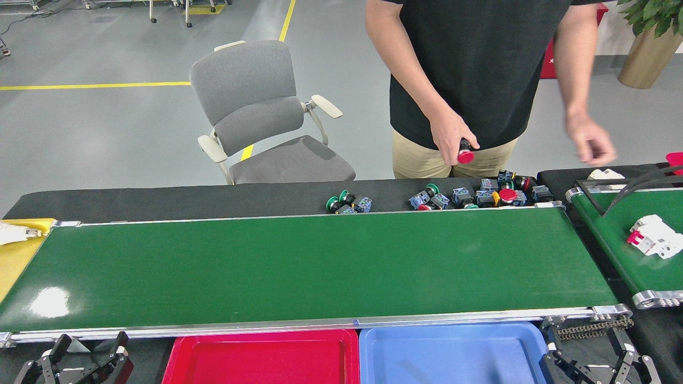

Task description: Pick switch part from conveyor to tray

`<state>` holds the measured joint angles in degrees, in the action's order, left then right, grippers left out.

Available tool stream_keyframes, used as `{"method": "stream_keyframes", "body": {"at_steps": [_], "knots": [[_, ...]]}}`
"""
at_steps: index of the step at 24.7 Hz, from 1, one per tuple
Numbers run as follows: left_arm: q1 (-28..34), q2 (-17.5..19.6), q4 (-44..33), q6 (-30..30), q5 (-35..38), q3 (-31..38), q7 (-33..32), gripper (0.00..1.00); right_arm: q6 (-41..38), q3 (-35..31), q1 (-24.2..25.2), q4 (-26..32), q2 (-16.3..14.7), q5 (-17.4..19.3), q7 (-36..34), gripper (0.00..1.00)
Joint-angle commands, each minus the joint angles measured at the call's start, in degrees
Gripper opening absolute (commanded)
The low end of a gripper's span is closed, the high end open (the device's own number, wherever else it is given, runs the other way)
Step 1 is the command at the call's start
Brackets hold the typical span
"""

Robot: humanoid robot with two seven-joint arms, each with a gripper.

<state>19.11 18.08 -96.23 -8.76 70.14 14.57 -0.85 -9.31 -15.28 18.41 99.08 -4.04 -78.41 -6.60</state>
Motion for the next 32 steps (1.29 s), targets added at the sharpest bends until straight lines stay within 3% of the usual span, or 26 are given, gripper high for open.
{"method": "stream_keyframes", "body": {"at_steps": [1,15,24,32], "knots": [[-0.13,-0.06,-0.45,-0.12,0.09,0.46,0.23,1.0,0.16,-0.28,-0.12,0.58,-0.17,0.19,-0.52,1.0],[-0.74,-0.59,-0.27,-0.56,0.09,0.81,0.32,1.0,-0.54,-0.19,-1.44,0.41,-0.26,0.46,3.61,1.0],[-0.83,-0.77,-0.36,-0.38,0.09,0.9,0.5,1.0,-0.1,-0.28,-9.27,-4.25,-1.49,0.54,7.04,1.0],[-0.83,-0.94,-0.27,-0.47,0.17,0.9,2.43,1.0,-0.28,-0.46,-18.49,-15.15,-4.13,0.9,11.08,1.0]]}}
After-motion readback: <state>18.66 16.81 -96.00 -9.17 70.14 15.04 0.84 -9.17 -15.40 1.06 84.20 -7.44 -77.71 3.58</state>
